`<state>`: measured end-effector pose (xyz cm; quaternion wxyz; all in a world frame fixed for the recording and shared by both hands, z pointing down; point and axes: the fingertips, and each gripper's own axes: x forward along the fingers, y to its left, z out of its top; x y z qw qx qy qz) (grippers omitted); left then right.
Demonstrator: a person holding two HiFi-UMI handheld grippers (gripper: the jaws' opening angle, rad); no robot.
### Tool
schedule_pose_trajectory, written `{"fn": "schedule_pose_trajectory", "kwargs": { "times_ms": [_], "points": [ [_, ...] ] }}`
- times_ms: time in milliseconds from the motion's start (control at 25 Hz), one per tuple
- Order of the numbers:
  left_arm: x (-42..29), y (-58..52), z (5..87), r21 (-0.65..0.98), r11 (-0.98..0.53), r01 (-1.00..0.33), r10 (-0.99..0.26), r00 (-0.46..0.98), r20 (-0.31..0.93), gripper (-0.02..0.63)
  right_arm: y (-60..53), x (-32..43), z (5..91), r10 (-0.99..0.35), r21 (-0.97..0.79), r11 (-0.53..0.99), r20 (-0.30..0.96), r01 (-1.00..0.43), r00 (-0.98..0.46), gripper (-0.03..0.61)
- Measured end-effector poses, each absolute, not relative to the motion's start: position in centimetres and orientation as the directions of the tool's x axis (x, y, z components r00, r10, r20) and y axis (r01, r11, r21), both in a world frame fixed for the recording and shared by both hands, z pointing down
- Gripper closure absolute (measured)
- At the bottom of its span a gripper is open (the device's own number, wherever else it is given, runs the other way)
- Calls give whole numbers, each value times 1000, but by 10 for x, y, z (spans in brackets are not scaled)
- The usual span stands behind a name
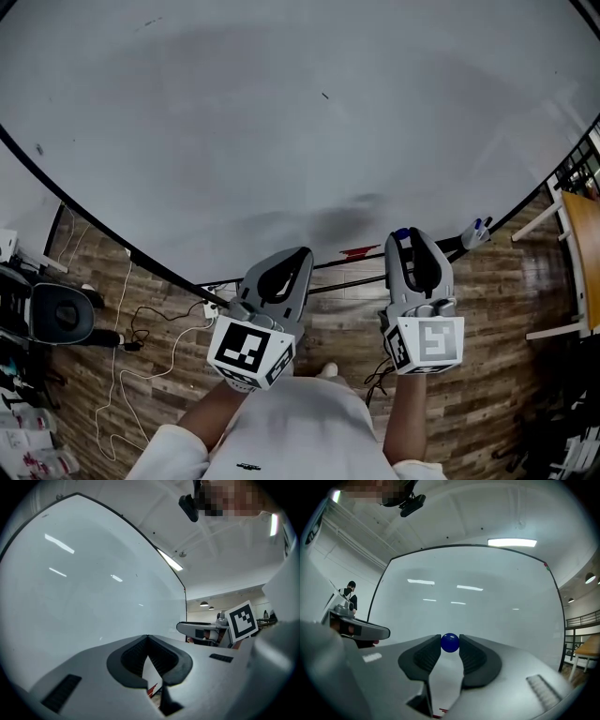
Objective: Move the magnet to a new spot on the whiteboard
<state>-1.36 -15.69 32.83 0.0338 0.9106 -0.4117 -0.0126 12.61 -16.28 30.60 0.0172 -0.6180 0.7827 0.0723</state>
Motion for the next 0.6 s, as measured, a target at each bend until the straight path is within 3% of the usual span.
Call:
{"fn": "schedule_pose_trajectory", "kwargs": {
  "times_ms": [600],
  "points": [
    [7,-153,315,66,-695,-716,-717,697,10,607,-155,137,276,-958,102,223,-159,-970,-237,446]
  ]
}}
